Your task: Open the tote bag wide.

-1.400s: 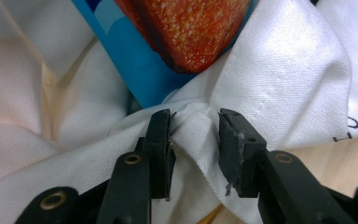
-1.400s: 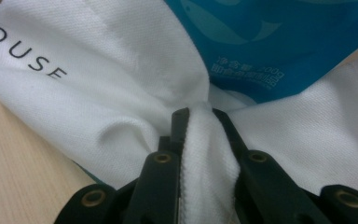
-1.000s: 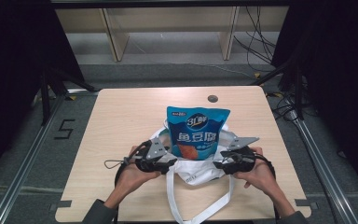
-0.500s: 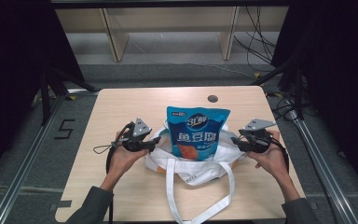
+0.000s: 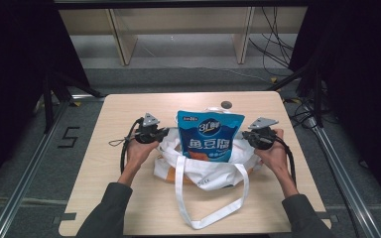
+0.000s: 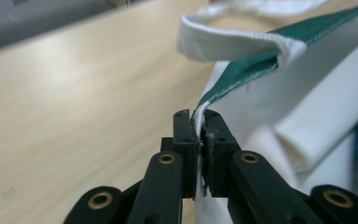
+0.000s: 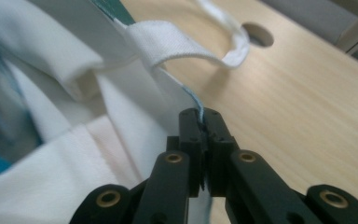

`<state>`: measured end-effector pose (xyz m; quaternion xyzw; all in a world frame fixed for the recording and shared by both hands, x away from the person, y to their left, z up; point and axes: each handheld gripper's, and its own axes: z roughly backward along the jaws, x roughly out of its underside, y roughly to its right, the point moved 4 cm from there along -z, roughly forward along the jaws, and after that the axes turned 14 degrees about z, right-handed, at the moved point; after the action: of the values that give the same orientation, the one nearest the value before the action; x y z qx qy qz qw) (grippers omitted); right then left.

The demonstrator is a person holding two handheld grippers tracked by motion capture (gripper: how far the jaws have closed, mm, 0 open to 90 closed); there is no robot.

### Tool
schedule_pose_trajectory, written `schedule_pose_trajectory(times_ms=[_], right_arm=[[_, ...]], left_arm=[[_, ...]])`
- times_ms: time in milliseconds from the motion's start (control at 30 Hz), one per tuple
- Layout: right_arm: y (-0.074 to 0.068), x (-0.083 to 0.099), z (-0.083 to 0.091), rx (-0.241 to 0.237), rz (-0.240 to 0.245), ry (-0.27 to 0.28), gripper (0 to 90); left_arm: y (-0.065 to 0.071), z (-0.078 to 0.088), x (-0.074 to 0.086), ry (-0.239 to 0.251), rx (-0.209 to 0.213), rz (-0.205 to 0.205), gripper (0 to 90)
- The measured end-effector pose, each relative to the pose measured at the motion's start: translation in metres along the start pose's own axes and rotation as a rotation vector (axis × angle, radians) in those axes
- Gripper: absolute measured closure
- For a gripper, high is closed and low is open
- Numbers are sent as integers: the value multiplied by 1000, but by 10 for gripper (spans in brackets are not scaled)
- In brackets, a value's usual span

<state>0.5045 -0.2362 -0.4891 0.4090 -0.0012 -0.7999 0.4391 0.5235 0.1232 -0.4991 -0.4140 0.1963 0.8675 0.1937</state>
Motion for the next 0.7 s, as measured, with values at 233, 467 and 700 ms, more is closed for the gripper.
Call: schedule_pose_trajectory(times_ms=[233,467,700], right_arm=[[-9,21,-33,-46,-3,-85,886],[-9,20,-28,-47,-32,-73,839],[7,-3,24,-33,-139,72,707]], left_arm=[[-14,-26,33,-116,8,55,827],[-14,-13,24,-86,-23,71,703],[7,33,-2,40,49,97,555]])
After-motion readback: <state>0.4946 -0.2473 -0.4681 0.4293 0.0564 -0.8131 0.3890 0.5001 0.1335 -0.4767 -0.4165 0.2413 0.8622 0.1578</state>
